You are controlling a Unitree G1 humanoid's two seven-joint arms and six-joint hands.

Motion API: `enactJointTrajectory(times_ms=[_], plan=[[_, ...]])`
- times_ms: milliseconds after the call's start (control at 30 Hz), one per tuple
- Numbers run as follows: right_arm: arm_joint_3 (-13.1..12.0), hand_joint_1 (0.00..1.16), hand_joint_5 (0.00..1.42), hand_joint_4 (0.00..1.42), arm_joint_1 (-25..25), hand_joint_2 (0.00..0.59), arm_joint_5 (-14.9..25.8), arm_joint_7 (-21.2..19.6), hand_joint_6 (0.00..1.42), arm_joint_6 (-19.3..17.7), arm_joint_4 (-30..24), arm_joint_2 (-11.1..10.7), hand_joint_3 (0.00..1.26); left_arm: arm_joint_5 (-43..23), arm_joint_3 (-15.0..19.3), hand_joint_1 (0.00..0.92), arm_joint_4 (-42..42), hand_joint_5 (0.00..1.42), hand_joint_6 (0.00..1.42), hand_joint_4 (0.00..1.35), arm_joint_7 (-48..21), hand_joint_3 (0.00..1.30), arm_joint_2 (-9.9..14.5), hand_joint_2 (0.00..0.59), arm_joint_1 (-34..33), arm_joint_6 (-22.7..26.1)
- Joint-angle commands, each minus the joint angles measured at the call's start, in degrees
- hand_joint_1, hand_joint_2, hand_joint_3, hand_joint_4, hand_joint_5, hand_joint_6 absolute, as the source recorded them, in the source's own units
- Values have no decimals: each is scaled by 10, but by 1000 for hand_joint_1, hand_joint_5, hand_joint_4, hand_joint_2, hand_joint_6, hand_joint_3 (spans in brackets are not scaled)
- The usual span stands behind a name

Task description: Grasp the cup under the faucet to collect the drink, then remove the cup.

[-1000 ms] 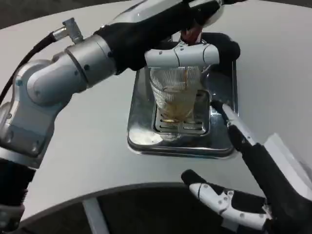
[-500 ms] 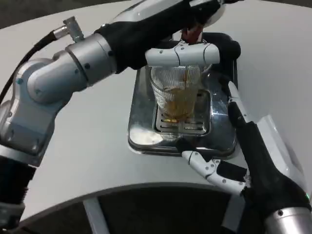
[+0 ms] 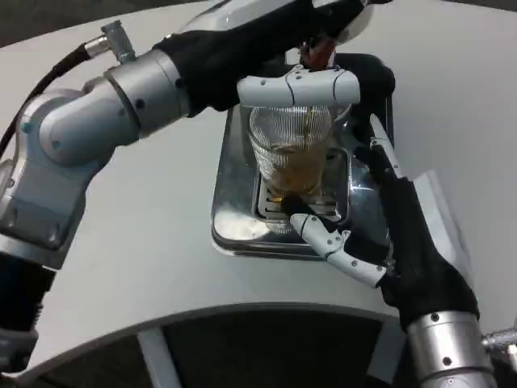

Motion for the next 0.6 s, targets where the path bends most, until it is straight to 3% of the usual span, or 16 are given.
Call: enactJointTrajectory(times_ms=[33,600], plan=[[-10,675,135,82,-23,237,26,-14,184,-24,38,0,47,16,-7,0,26,0,76,0,-19,66,12,95,13,10],[-24,713,159,41,-98,222,44,-46,199,-26,138,-6,19,13,-5,0,54,0,76,0,-24,73,13,99,2,-10]])
